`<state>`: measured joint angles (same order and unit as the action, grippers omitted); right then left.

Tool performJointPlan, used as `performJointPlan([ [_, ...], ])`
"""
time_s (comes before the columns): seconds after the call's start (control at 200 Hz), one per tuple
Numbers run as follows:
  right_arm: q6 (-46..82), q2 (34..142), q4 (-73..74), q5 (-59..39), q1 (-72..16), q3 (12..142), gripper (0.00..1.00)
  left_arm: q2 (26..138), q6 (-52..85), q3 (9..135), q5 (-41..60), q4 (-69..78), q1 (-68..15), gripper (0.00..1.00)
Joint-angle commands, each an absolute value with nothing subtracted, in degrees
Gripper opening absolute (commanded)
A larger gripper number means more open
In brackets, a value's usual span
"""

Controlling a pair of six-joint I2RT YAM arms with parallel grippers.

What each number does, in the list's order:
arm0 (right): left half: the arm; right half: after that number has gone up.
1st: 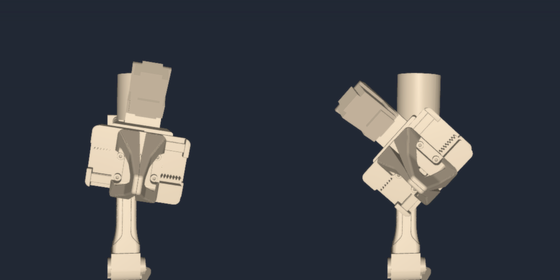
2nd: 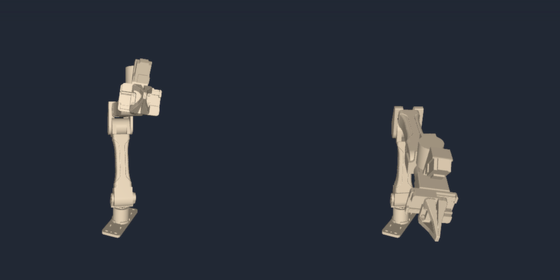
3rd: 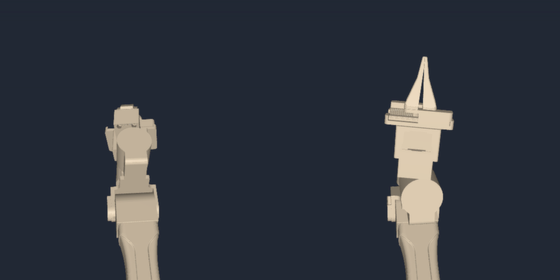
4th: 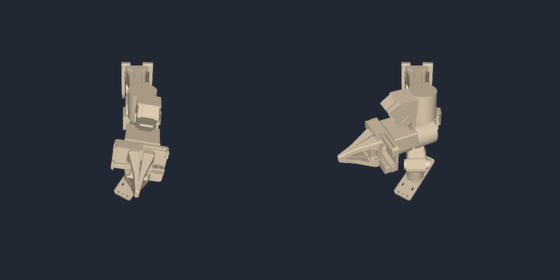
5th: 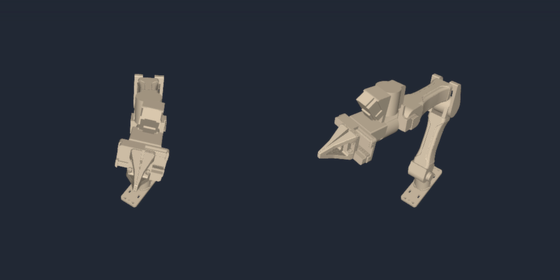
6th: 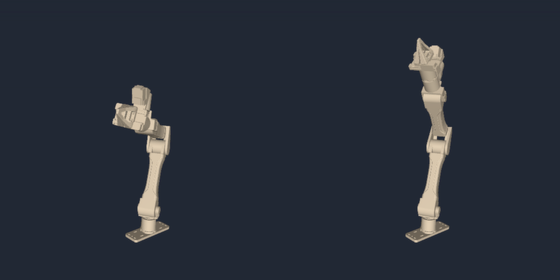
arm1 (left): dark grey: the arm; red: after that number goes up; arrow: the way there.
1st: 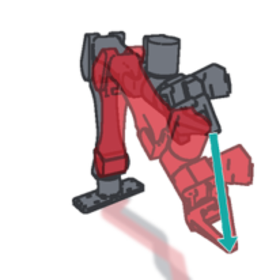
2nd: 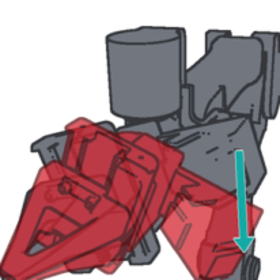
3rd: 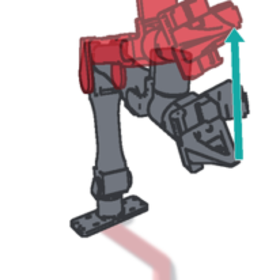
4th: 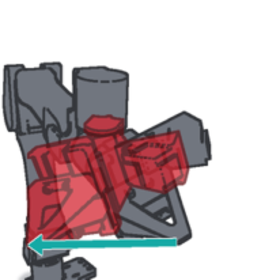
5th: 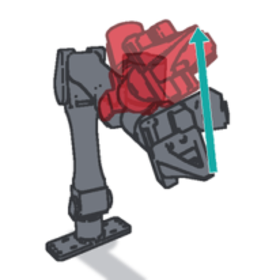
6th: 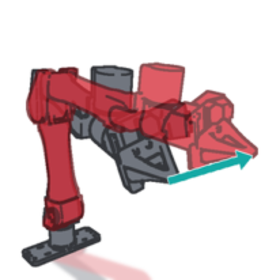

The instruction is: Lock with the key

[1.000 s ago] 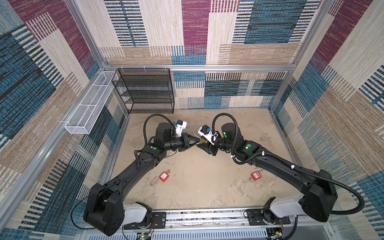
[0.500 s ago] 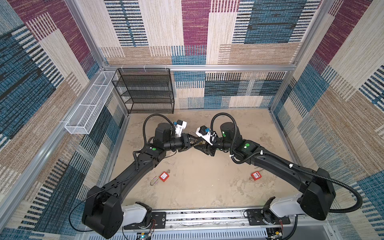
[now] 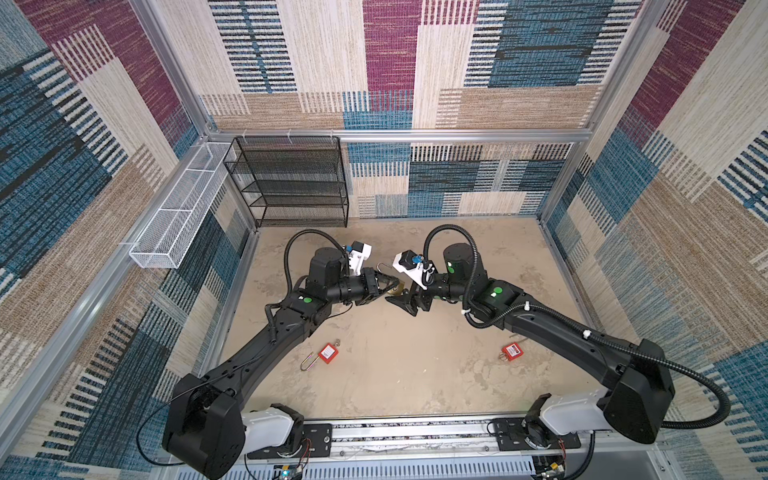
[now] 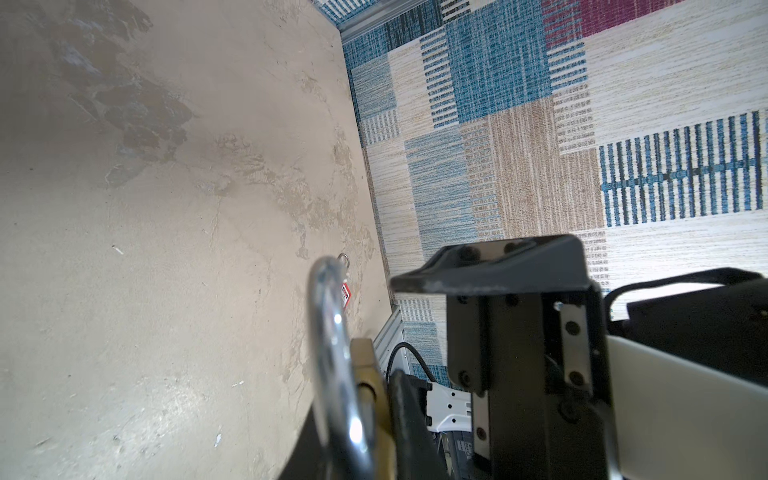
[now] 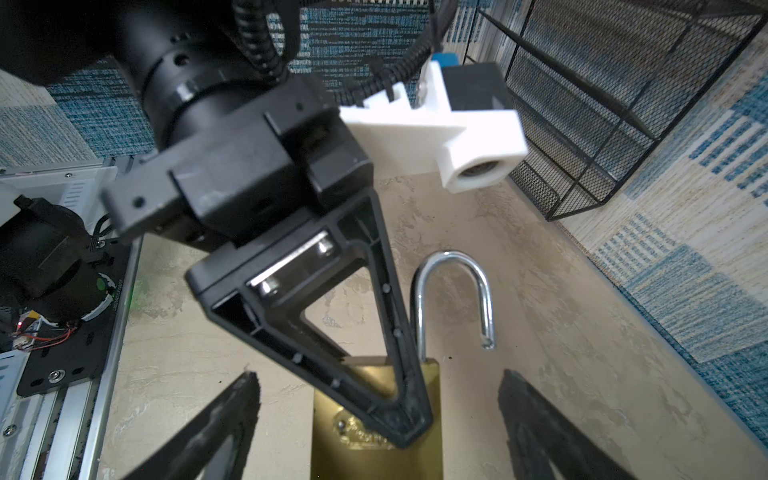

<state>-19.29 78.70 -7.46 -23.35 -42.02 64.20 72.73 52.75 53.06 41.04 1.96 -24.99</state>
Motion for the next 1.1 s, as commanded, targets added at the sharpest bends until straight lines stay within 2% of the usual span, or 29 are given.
performJointPlan([
  [0.0,-17.2,76.1,-4.1,-21.7,-41.7,63.4,0.95,71.4,54.0,52.6,39.1,10.3,-24.7,0.0],
  [0.075,-12.6,72.6,-1.4,-26.2,-39.0,61.8,0.96,70.5,53.8,52.5,38.1,15.2,-24.6,0.0],
  [0.195,-0.5,66.6,7.8,-36.3,-31.9,57.2,0.96,70.1,54.7,49.7,37.2,33.9,-24.6,0.0],
  [0.291,6.1,63.9,11.6,-38.5,-29.3,56.0,0.96,71.4,55.3,49.3,36.8,48.2,-24.5,0.0],
  [0.416,16.8,65.5,10.4,-41.3,-26.9,59.3,0.96,75.0,57.6,52.6,39.7,57.8,-24.6,0.0],
  [0.506,23.3,68.3,10.4,-46.2,-25.1,62.5,0.92,77.6,60.9,56.0,42.7,61.3,-24.6,0.0],
  [0.771,31.9,70.4,16.6,-49.0,-25.0,64.8,0.89,79.4,64.0,60.0,44.2,66.1,-24.6,0.0],
  [1.097,38.3,74.9,20.9,-51.5,-25.1,68.5,0.7,79.2,63.2,60.0,44.6,66.9,-24.6,0.0],
])
